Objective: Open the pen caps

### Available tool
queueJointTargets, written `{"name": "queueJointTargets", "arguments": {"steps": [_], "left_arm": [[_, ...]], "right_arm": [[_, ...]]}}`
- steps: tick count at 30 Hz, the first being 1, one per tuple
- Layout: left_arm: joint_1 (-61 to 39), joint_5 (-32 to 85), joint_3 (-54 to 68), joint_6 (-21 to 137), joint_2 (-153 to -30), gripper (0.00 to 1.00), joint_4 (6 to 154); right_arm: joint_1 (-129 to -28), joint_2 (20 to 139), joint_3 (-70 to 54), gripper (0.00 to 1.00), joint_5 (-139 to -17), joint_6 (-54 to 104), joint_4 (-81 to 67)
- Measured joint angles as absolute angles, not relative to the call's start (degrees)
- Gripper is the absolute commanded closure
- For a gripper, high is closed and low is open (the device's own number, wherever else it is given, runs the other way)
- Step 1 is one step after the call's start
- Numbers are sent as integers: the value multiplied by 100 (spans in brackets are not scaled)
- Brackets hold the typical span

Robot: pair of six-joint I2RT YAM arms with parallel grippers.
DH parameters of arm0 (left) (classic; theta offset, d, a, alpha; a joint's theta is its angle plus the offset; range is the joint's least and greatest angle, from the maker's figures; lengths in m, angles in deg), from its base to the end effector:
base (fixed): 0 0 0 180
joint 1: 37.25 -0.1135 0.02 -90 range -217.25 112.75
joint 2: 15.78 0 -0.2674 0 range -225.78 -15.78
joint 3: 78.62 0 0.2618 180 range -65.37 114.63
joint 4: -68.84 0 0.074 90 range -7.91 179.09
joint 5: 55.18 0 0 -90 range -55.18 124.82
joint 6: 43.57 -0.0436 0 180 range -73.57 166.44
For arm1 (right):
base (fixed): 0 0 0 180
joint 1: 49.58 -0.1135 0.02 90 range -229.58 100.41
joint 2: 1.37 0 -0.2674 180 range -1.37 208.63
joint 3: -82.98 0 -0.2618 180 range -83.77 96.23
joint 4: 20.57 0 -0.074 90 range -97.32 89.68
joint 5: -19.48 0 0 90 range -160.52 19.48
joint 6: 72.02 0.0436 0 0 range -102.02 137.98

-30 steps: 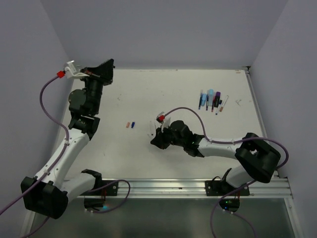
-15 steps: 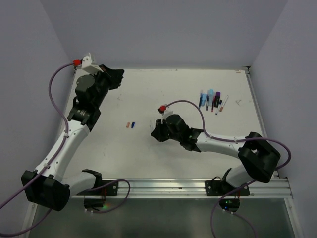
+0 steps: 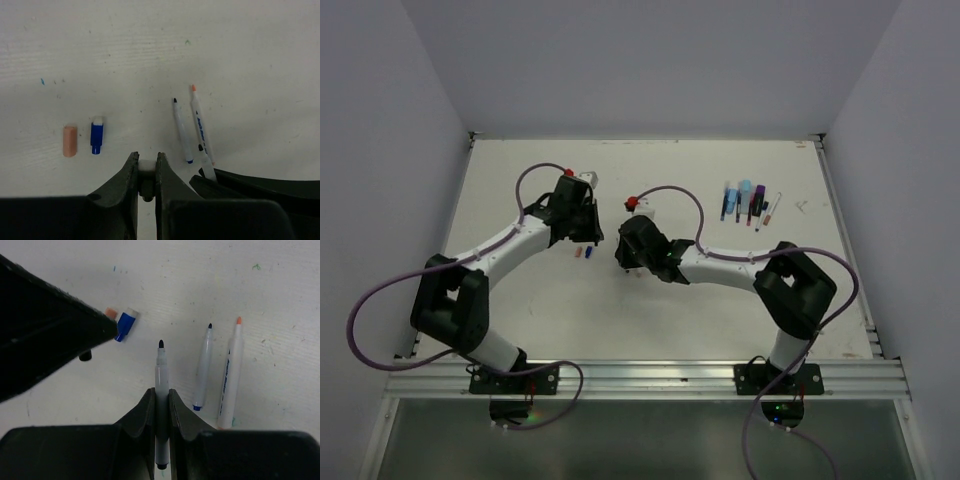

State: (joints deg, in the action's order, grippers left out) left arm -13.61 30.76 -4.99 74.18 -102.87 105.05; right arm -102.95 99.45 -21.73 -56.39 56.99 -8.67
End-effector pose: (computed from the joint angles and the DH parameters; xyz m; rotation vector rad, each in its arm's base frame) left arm 0.3075 -0.1380 0.2301 -0.0570 2.4947 -0.4770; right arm 0.2465 0.3137 0.1926 -0.1457 2.2676 0.6138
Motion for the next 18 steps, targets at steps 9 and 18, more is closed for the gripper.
{"name": "queueJointTargets", "arguments": {"steps": [9,18], "left_arm": [[-1280,3262,-396,7276,-11026,83,10706],[-1278,3288,-368,7272,-11459,79,10680]], "right_arm": [[-10332,10710,-1860,92,-5447,5972,-733],[-10332,11003,-1742,85,-5340,6107,-714]]}}
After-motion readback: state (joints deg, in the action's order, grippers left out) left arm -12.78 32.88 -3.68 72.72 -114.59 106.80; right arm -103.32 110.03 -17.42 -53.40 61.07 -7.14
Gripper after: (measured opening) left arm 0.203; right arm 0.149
